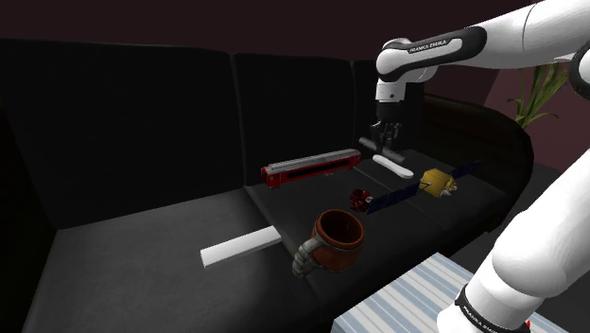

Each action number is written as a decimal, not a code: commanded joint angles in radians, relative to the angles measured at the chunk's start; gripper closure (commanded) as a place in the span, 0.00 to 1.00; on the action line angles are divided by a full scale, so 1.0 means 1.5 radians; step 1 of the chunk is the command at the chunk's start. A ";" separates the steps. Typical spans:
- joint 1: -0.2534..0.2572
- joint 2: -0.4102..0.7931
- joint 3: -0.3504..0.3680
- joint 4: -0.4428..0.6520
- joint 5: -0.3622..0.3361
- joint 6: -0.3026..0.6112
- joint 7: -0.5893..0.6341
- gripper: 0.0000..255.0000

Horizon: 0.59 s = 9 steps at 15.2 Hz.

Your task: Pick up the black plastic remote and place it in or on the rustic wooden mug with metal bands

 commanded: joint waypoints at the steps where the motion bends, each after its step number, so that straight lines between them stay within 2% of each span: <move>1: 0.013 -0.033 0.019 -0.034 0.003 0.002 0.034 1.00; 9: 0.064 -0.124 0.100 -0.132 0.041 0.011 0.157 1.00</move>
